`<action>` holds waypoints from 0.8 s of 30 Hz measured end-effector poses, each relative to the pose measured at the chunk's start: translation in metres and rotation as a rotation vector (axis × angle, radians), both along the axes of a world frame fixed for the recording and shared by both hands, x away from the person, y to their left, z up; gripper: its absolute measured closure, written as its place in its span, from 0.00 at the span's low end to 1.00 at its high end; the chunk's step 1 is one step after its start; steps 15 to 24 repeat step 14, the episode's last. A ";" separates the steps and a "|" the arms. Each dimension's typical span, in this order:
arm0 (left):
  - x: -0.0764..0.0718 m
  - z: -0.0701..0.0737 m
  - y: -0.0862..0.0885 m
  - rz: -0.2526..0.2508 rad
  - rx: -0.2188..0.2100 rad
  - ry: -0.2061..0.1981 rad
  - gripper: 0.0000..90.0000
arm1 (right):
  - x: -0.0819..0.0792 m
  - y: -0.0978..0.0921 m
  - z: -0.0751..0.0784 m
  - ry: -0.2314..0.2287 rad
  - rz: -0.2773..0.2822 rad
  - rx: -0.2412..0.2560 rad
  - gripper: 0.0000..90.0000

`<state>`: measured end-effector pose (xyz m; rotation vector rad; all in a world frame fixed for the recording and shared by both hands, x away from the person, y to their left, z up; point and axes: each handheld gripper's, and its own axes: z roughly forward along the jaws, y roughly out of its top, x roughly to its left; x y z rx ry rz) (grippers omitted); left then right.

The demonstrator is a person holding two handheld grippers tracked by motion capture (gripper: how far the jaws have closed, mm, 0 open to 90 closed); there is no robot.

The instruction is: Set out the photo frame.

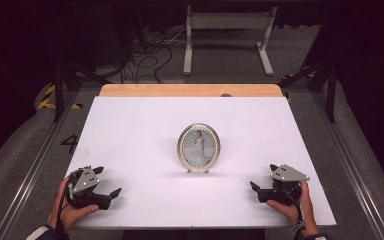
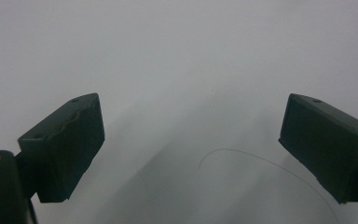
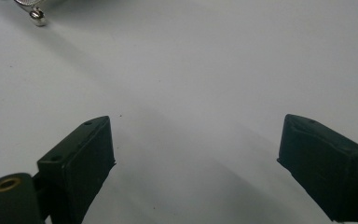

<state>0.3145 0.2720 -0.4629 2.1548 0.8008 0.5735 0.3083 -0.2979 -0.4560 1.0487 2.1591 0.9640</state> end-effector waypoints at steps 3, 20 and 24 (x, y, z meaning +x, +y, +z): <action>0.000 0.001 0.002 0.015 -0.022 -0.001 0.08 | 0.001 -0.001 -0.001 0.001 -0.006 0.001 0.11; 0.002 0.001 0.002 0.017 -0.025 -0.006 0.07 | 0.001 -0.002 -0.002 0.003 -0.020 0.008 0.11; 0.002 0.001 0.002 0.017 -0.025 -0.006 0.07 | 0.001 -0.002 -0.002 0.003 -0.020 0.008 0.11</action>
